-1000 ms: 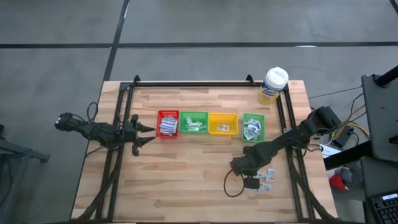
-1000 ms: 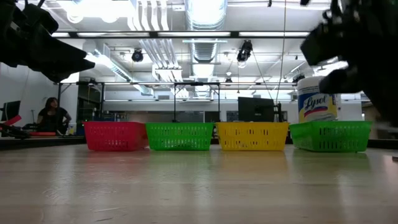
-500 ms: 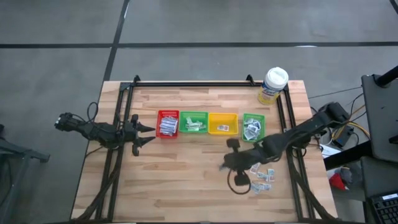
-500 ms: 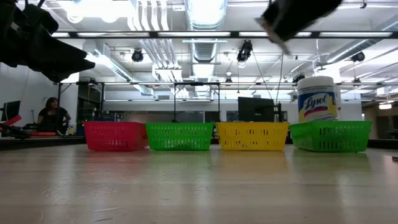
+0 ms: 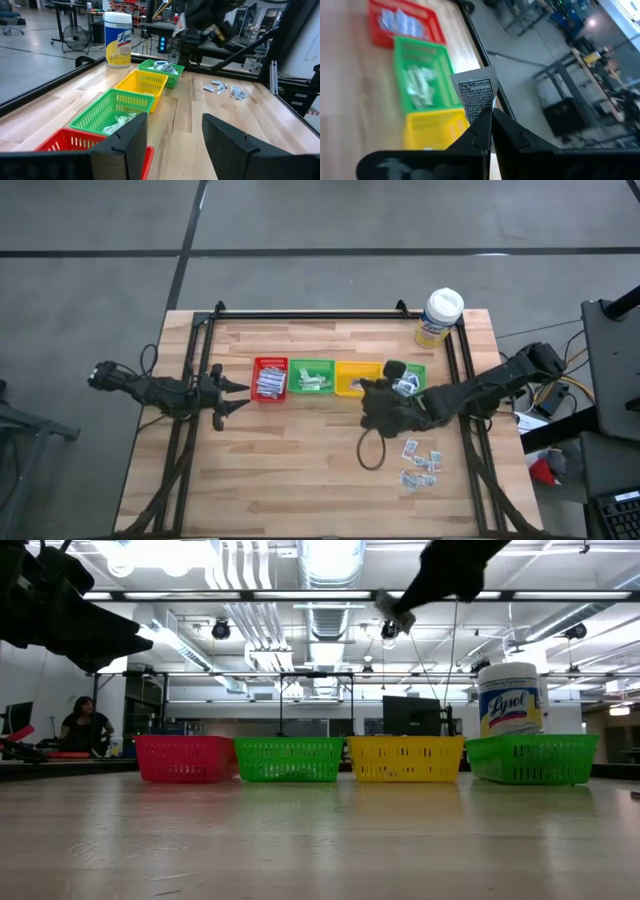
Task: Pick & Place First Aid Supplies
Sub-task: Put the orange ointment pack into the yellow bin
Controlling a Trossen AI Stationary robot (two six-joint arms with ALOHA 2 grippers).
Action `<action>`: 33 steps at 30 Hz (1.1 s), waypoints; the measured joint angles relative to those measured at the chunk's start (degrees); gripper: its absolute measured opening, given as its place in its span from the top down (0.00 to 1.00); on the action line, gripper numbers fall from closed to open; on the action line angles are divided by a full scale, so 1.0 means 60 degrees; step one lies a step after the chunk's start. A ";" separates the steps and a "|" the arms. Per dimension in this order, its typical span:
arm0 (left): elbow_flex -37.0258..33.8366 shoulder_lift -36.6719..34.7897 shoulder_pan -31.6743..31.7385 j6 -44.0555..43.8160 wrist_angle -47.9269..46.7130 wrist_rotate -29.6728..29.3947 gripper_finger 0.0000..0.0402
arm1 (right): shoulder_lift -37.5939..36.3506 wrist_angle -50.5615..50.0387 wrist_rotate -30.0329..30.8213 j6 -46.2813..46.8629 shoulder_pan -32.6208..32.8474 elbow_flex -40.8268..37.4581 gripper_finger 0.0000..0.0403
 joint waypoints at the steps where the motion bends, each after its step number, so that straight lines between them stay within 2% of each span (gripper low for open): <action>1: 0.0000 0.0000 0.0000 0.0001 0.0000 0.0001 0.53 | 0.0060 -0.0007 -0.0007 -0.0074 -0.0169 -0.0009 0.98; 7: 0.0000 0.0009 0.0002 0.0000 0.0000 0.0001 0.53 | 0.0401 -0.0118 -0.0390 -0.0489 -0.1293 -0.0016 0.98; 14: 0.0000 0.0017 0.0001 0.0004 0.0000 -0.0001 0.53 | 0.0651 -0.0830 -0.2075 -0.0365 -0.2547 -0.0029 0.98; 23: 0.0000 0.0020 0.0000 0.0004 0.0000 -0.0026 0.53 | 0.0729 -0.1188 -0.5348 -0.0575 -0.3709 -0.0029 0.98; 33: 0.0000 0.0020 0.0002 0.0004 0.0000 -0.0039 0.53 | 0.0760 -0.1185 -0.6832 -0.0582 -0.4215 -0.0179 0.98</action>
